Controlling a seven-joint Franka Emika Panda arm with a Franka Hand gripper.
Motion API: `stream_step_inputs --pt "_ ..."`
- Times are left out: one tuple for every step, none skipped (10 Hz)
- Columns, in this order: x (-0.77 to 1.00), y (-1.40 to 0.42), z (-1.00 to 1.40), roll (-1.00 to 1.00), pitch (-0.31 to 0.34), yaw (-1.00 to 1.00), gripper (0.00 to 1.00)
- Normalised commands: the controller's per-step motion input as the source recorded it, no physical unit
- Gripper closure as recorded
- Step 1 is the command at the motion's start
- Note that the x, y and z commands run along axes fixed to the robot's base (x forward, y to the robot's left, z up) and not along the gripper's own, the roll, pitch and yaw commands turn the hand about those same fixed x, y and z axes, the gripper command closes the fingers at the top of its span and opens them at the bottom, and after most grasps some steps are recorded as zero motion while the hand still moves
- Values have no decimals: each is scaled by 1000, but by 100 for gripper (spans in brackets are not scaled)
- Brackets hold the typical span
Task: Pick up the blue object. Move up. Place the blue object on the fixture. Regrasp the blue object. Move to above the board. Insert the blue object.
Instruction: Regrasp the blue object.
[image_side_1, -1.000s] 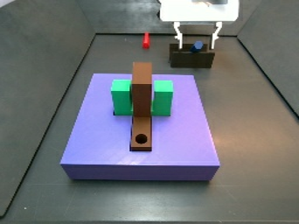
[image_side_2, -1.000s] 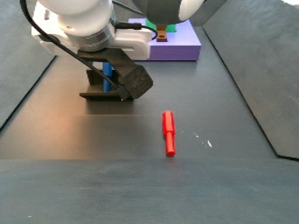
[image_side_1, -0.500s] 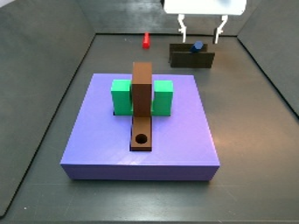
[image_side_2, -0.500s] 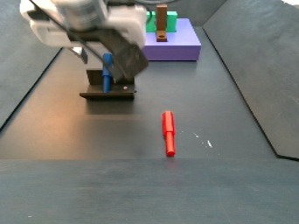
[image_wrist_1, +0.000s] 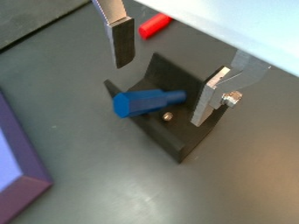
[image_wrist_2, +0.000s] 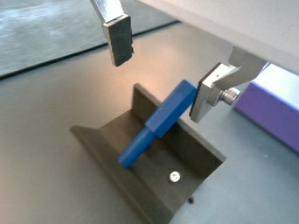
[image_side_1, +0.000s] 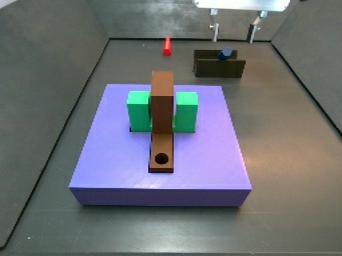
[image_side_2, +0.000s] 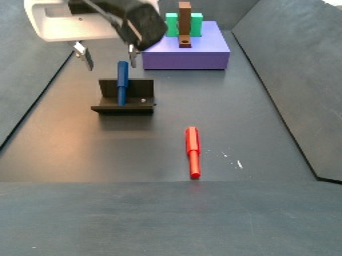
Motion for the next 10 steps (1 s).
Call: stream_step_inputs --pt "111 0 49 1000 154 240 0" --pt "66 0 83 1000 123 214 0" --pt "0 -71 126 1000 0 220 0" --pt "-63 -280 14 1000 0 77 0" --pt "0 -394 0 1000 0 0 0" --pt "-17 -403 0 1000 0 0 0" --pt "-157 -334 20 1000 0 0 0" --pt "-154 -351 0 1000 0 0 0" --pt "-151 -323 0 1000 -20 40 0" --pt "-109 -211 -160 1000 -9 114 0"
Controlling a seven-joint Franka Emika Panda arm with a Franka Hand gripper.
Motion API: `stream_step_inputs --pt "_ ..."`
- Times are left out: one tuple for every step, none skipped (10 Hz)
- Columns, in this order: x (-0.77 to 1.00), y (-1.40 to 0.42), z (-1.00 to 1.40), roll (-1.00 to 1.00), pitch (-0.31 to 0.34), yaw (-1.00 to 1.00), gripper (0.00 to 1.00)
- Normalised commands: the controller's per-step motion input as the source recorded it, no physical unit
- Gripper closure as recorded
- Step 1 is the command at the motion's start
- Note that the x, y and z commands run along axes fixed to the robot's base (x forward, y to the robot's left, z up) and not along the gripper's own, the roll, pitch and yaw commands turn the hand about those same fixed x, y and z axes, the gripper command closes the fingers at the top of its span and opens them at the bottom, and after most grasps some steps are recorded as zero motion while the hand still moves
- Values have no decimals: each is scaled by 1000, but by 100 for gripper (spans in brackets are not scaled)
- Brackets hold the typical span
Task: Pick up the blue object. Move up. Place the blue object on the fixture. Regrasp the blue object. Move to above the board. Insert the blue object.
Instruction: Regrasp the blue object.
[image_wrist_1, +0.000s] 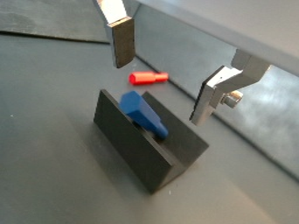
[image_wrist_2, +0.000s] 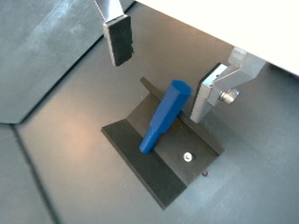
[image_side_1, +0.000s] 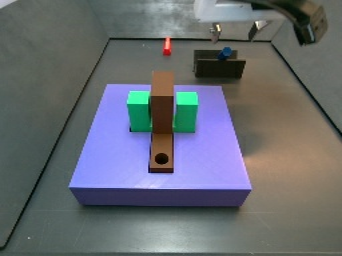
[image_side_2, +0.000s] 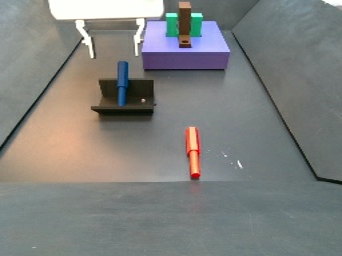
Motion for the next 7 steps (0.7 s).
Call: stream_step_inputs --pt "-31 -189 -91 1000 0 186 0" --pt "0 -231 -14 1000 0 160 0" --pt "0 -194 -77 1000 0 91 0" --pt "14 0 -280 477 0 0 0" --pt "34 0 -291 389 0 0 0" --pt "0 0 -340 220 -37 0 0" --pt "29 43 -217 0 -29 0 0"
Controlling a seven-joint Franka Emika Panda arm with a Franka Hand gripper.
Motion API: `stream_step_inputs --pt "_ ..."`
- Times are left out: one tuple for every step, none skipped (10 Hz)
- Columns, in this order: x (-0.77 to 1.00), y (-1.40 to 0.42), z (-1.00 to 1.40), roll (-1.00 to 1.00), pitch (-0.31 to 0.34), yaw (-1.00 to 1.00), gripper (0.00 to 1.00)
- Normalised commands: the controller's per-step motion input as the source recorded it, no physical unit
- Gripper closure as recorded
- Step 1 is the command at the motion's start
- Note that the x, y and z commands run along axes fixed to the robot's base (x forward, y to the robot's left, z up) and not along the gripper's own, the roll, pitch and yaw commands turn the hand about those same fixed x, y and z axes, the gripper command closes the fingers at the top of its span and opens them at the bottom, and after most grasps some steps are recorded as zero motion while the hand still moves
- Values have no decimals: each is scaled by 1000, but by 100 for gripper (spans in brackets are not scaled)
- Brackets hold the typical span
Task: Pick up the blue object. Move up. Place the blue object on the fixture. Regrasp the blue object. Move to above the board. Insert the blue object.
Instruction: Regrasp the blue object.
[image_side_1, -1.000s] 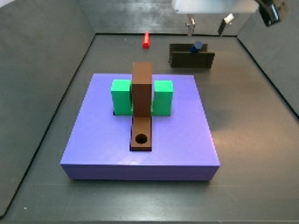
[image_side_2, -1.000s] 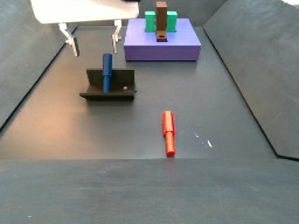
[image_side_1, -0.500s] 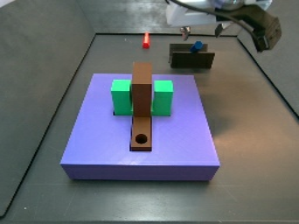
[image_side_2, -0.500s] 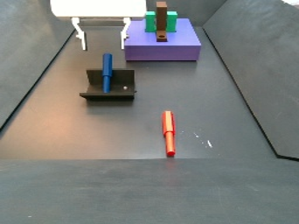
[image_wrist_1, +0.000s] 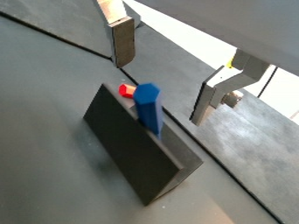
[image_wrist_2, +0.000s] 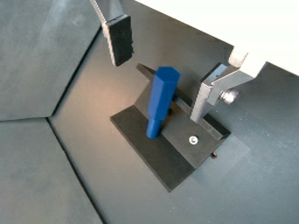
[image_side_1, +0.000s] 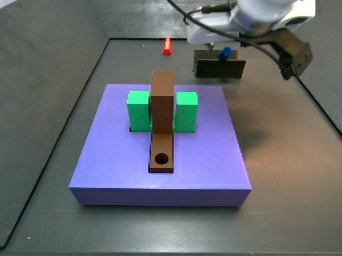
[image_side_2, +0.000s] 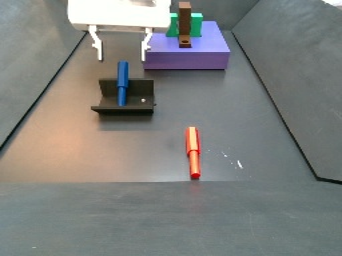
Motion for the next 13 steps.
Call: stream_step_inputs --pt "66 26 -234 0 -57 0 0" --pt "0 49 -306 0 -120 0 0" --pt "0 74 -280 0 -114 0 0" --pt "0 66 -326 0 -131 0 0" --pt "0 26 -166 0 -31 0 0" --pt "0 0 -60 29 0 0 0" --pt "0 0 0 20 0 0 0" --pt "0 0 0 0 0 0 0" --pt "0 0 0 0 0 0 100" --pt "0 0 0 0 0 0 100" --pt "0 0 0 0 0 0 100" --pt "0 0 0 0 0 0 100" --pt "0 0 0 0 0 0 100"
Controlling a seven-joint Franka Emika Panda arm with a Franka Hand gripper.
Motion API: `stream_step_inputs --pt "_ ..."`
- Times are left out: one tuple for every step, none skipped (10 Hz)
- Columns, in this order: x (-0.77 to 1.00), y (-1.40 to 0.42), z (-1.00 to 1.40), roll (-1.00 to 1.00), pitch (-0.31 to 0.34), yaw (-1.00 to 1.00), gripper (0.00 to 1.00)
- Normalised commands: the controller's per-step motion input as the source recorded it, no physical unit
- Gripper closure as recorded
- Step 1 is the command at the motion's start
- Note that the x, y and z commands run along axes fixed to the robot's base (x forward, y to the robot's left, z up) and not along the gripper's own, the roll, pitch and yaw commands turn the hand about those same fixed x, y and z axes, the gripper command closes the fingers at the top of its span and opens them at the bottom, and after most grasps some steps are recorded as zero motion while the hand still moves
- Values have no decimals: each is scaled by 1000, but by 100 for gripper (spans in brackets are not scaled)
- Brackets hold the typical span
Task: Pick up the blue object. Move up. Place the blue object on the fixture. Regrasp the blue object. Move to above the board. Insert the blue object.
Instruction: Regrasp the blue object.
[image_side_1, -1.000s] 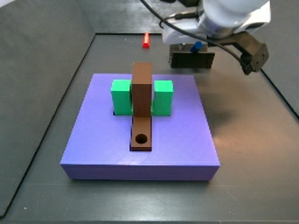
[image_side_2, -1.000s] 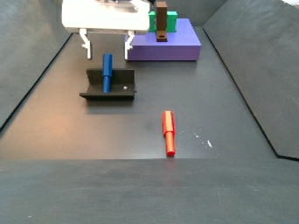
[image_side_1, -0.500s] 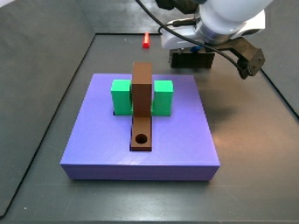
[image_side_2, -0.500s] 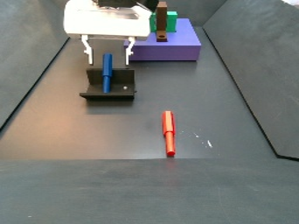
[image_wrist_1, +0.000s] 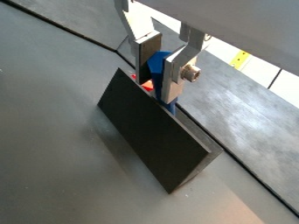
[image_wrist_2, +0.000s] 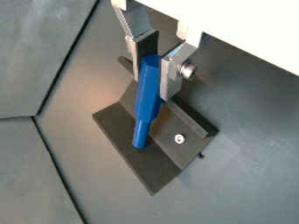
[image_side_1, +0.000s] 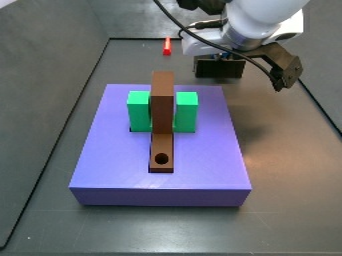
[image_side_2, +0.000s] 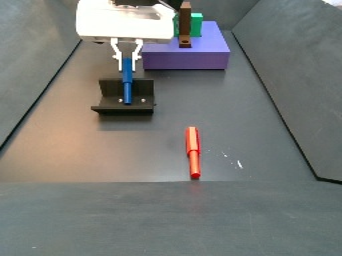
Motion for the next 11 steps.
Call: stream_step_inputs --pt "0 0 0 0 0 0 100" --pt "0 0 0 0 0 0 100" --pt "0 0 0 0 0 0 100" --pt "0 0 0 0 0 0 100" --pt "0 0 0 0 0 0 100" --pt "0 0 0 0 0 0 100" --pt "0 0 0 0 0 0 100" --pt "0 0 0 0 0 0 100" --pt "0 0 0 0 0 0 100" --pt "0 0 0 0 0 0 100" --pt "0 0 0 0 0 0 100"
